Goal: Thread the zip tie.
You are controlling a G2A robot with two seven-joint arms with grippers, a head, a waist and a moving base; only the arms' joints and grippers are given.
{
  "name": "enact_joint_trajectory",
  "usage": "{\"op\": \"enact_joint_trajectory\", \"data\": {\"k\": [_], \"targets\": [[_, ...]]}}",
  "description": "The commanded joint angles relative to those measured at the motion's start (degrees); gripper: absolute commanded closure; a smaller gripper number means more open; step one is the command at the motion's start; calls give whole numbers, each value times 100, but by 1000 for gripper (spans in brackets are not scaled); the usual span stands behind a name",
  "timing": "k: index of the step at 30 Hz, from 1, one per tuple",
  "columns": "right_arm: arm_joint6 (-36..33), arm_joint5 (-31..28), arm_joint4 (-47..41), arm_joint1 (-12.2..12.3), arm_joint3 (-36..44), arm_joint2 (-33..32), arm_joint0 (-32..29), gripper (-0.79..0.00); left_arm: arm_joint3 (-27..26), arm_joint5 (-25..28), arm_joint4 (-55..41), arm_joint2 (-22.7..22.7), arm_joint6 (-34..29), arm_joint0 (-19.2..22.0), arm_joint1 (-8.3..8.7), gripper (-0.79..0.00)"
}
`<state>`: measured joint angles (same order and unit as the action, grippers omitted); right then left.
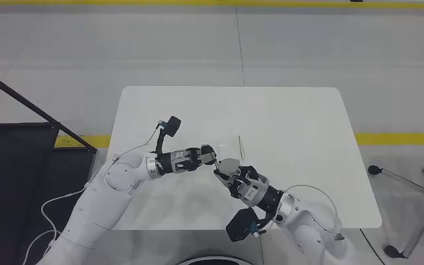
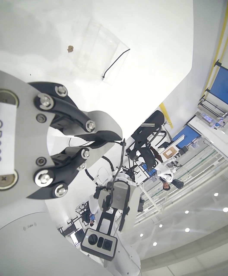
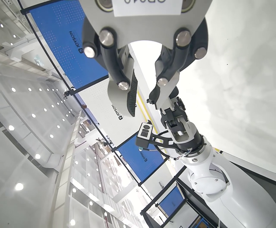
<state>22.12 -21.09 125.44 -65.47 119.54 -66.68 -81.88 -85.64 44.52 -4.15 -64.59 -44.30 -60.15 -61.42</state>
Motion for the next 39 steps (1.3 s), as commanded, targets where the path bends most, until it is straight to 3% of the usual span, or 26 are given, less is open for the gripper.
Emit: {"op": "enact_joint_trajectory", "data": {"k": [1, 9, 22, 28, 31, 39], "targets": [[-23, -55, 50, 4, 8, 35, 20, -206, 3, -6, -5, 7, -7, 7, 2, 0], [-214, -170, 188, 3, -18, 195, 134, -160, 11, 15, 3, 35, -14, 22, 8, 0], [-522, -239, 276, 2, -49, 332, 245, -148, 9, 49, 10, 54, 25, 9, 21, 0], [-721, -190, 302, -6, -51, 379, 271, -105, -14, 71, 20, 58, 39, -11, 30, 0], [-754, -153, 297, -8, -49, 392, 278, 0, -31, 78, 41, 58, 43, -21, 34, 0], [-747, 39, 228, -8, -31, 358, 232, 0, -62, 187, 188, 44, 130, -32, 44, 0]]}}
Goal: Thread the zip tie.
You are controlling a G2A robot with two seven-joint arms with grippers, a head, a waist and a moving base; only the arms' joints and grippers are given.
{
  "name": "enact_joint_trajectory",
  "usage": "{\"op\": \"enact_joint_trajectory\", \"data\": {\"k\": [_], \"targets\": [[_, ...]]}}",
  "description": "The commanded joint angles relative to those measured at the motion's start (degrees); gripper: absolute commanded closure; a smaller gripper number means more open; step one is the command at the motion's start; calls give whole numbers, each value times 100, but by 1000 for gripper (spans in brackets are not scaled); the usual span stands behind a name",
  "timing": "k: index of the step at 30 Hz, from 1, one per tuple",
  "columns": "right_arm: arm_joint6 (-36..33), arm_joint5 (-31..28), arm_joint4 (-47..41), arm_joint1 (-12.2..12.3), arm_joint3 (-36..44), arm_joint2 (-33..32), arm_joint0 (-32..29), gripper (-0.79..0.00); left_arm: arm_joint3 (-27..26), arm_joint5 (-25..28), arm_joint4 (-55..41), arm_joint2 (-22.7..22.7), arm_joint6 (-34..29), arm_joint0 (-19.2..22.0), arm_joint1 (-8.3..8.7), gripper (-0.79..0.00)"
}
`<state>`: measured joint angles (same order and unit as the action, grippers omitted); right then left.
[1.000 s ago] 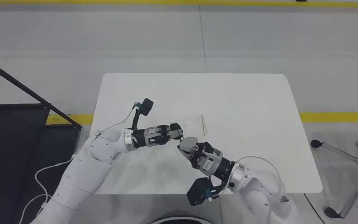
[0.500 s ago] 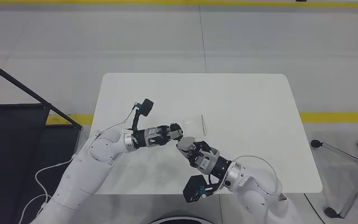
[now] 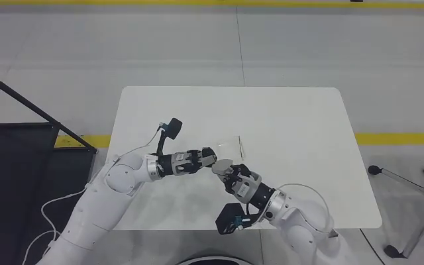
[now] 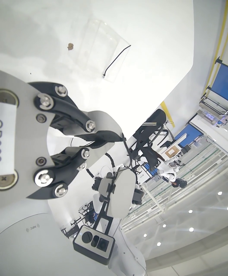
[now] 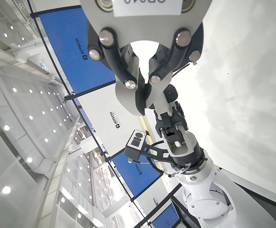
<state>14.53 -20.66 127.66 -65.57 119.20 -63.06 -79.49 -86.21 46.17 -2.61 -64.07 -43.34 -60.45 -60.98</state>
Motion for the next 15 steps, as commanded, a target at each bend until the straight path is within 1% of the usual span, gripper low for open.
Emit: {"op": "enact_joint_trajectory", "data": {"k": [1, 5, 15], "targets": [[28, -28, 12, 7, 6, -8, -11, 0, -9, 53, 90, -20, 82, -8, 1, 0], [70, -105, 56, 22, 18, -26, -22, 0, -26, 101, 300, -74, 388, -62, -6, 0], [131, -200, 132, 48, 49, -36, -39, 0, -26, 101, 300, -74, 388, -62, -6, 0]]}}
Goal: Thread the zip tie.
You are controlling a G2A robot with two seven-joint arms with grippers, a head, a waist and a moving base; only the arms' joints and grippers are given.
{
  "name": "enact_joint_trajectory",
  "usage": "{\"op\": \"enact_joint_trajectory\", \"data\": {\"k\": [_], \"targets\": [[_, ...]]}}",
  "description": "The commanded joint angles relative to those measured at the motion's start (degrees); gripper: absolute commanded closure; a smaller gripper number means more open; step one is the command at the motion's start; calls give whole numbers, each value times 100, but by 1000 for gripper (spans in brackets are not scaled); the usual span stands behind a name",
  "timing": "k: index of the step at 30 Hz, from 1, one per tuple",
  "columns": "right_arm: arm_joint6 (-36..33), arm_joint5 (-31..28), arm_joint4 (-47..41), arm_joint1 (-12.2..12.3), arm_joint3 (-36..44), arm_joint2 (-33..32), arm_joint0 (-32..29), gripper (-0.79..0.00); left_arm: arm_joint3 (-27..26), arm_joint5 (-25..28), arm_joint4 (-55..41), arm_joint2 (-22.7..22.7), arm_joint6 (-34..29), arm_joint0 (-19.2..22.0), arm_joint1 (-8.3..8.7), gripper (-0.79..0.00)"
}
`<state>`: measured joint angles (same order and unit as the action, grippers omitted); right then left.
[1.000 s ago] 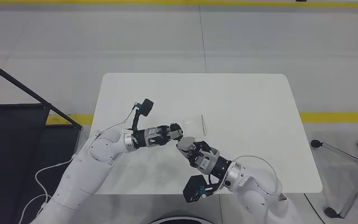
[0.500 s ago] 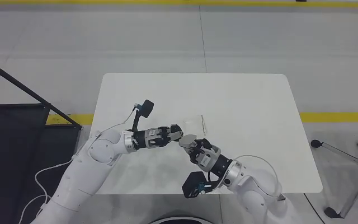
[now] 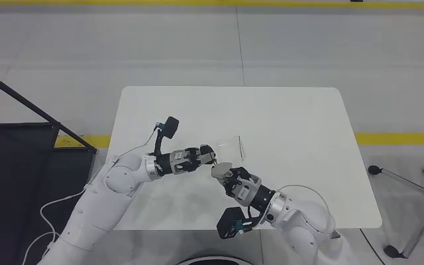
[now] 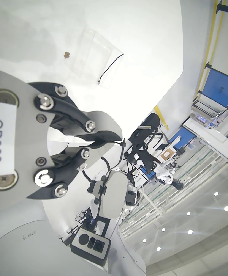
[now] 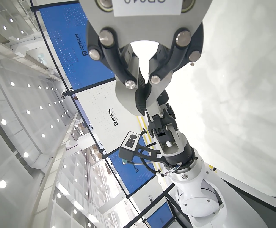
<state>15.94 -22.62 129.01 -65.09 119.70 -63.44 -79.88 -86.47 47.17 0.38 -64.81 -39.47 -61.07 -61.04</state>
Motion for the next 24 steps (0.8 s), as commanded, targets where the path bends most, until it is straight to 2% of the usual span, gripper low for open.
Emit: {"op": "enact_joint_trajectory", "data": {"k": [1, 4, 16, 24], "targets": [[-16, -5, -6, 1, 1, 4, 1, 0, 0, 0, 0, 0, 0, 0, 0, 0], [-38, 9, -18, 2, 3, 6, 0, 0, -106, -114, 242, -35, 157, -46, -1, 0], [-112, 183, -94, 6, 30, -25, -41, 0, -520, -129, 2082, -206, 1594, -413, -52, 0], [-266, 347, -108, -6, 51, -5, -66, 0, -616, -120, 2664, -172, 1973, -518, -76, 0]]}}
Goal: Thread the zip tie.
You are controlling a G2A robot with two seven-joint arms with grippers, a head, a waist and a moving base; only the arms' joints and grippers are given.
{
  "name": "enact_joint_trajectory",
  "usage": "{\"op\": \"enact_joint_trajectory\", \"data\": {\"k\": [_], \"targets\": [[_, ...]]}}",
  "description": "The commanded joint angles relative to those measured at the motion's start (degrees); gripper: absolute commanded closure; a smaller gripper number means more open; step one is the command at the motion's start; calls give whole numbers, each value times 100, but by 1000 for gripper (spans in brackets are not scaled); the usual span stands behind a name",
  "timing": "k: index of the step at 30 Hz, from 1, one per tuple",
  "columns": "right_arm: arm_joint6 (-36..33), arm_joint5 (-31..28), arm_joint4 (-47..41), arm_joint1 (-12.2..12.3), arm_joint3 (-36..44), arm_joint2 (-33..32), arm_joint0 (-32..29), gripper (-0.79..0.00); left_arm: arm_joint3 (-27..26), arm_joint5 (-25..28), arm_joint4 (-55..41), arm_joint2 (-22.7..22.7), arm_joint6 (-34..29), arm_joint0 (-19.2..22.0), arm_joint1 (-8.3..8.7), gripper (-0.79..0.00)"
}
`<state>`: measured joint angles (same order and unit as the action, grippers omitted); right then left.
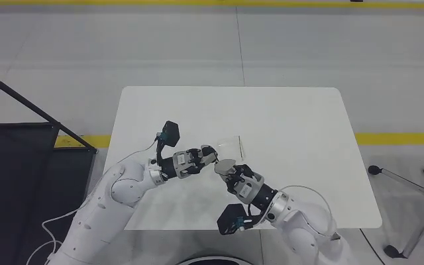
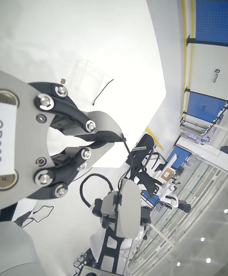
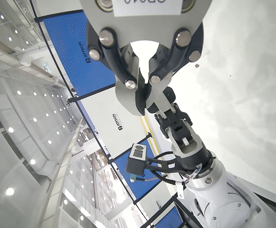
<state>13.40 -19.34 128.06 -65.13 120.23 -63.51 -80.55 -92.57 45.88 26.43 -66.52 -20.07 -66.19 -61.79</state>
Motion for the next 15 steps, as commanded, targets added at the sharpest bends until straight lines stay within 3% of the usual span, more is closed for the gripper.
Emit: {"op": "enact_joint_trajectory", "data": {"k": [1, 15], "targets": [[-21, 40, -29, -5, -4, 7, -1, 0, -10, 22, 107, 1, 66, -15, -3, 0], [-311, -64, -52, -35, -59, 110, 136, 0, -21, 98, 293, 21, 231, -77, -13, 0]]}}
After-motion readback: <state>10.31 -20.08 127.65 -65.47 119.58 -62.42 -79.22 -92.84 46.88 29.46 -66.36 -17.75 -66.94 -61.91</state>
